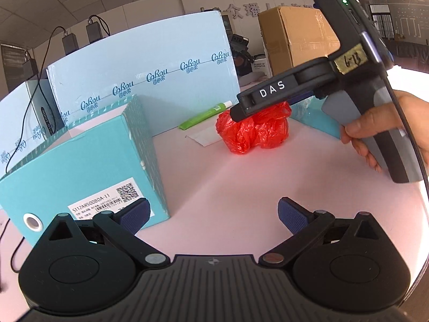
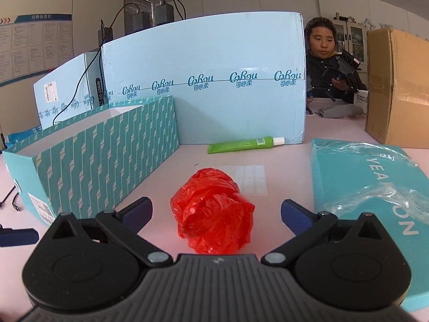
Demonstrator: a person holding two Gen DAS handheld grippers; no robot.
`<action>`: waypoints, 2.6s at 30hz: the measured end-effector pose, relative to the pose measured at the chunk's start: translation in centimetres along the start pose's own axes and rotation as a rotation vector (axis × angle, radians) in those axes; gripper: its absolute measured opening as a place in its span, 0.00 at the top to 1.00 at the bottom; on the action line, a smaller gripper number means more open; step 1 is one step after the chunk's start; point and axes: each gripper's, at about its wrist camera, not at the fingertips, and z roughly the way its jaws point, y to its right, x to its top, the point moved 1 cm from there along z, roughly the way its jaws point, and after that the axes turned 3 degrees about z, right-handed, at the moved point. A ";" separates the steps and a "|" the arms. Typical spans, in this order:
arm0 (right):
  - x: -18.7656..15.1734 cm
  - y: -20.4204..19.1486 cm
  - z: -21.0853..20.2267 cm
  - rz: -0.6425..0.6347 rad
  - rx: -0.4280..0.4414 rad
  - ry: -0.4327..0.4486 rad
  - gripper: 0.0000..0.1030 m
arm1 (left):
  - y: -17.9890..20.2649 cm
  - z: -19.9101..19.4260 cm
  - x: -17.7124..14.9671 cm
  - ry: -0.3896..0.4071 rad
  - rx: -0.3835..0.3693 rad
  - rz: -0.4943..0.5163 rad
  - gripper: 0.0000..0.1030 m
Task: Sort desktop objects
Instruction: 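Close the right gripper on the red plastic bag and lift it, then carry the red bag in the right gripper over the open teal box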
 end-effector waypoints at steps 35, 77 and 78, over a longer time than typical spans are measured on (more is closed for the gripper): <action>-2.9 -0.8 -4.9 -0.219 0.564 -0.070 0.00 | -11.7 -3.4 -5.4 0.075 0.069 -0.500 0.00; -2.4 -1.2 3.4 0.386 0.485 -0.265 0.48 | -4.6 4.6 -0.5 -0.065 -0.305 -0.288 0.46; -2.5 -0.9 3.3 0.408 0.493 -0.268 0.48 | -4.6 4.5 -0.5 -0.060 -0.307 -0.287 0.46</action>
